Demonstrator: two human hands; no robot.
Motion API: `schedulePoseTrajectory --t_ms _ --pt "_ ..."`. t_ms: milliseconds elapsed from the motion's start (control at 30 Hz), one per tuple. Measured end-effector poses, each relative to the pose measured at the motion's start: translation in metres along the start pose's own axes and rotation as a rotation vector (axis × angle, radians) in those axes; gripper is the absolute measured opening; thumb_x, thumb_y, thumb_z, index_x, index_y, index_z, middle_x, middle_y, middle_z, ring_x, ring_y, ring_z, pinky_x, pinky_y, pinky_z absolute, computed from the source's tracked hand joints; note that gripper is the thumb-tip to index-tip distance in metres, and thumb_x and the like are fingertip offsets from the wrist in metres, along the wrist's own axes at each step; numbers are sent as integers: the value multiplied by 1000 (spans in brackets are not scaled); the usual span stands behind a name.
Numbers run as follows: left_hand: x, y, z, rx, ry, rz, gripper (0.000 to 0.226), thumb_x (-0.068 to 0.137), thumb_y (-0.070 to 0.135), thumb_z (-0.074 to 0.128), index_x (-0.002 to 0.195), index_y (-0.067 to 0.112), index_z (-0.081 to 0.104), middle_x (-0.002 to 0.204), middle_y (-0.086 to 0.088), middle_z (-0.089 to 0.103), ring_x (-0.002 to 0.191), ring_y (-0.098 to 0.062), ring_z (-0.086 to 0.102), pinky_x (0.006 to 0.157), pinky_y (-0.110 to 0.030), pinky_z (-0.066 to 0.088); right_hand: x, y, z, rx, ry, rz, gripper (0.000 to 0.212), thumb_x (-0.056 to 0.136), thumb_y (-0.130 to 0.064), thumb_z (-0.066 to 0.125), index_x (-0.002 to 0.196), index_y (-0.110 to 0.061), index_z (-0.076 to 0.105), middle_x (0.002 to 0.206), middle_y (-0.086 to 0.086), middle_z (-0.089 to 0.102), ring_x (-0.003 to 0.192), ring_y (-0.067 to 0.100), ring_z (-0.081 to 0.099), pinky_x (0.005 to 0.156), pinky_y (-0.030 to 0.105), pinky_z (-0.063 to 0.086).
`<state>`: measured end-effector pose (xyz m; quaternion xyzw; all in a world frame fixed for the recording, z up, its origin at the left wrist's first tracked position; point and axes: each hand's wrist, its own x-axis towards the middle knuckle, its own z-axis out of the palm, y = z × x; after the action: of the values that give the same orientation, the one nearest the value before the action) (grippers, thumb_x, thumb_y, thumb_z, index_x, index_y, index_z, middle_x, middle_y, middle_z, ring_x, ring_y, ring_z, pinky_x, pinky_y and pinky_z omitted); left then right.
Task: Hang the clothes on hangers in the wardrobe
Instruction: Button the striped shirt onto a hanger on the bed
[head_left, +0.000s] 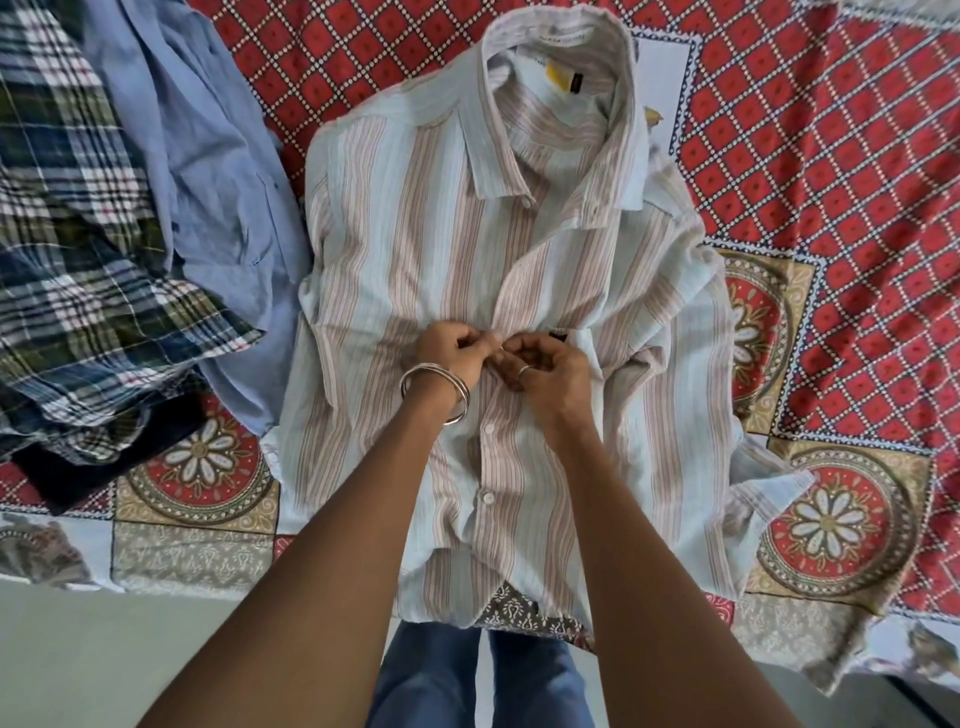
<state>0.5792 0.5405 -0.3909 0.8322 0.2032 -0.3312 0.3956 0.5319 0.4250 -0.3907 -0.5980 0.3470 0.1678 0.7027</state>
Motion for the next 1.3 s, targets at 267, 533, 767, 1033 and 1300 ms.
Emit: schedulePoseTrajectory --t_ms 267,533,767,1033,1300 --pt "3 -2 10 263 64 45 18 95 27 52 94 18 68 94 -1 66 92 -22 61 94 -41 43 10 10 6 -299 80 -6 17 83 -13 67 70 -23 62 63 -5 61 62 12 55 63 34 47" --pt "0 -17 12 336 182 323 12 94 21 50 93 15 61 90 -1 64 84 -26 61 79 -39 45 17 -12 -4 -412 -117 155 25 90 -7 60 67 -16 61 63 1 60 64 18 55 65 35 47" --pt "5 12 -7 -104 353 365 21 92 -1 44 93 3 65 79 -5 65 71 -18 62 63 -23 48 11 -49 6 -494 210 -157 21 84 -22 74 78 -11 58 60 -5 58 55 10 55 56 18 43" --pt "32 25 -20 129 328 376 52 80 -9 43 125 11 58 111 -14 59 95 -20 57 88 -29 49 37 -45 13 -943 383 -162 49 87 -44 64 124 -14 53 130 7 47 127 26 39 107 47 27" --pt "39 37 -67 445 700 76 53 90 15 55 140 19 38 143 -16 34 127 -36 37 99 -47 36 27 -55 -79 -826 771 -171 52 89 -13 62 136 -12 42 140 11 41 130 31 30 104 48 24"
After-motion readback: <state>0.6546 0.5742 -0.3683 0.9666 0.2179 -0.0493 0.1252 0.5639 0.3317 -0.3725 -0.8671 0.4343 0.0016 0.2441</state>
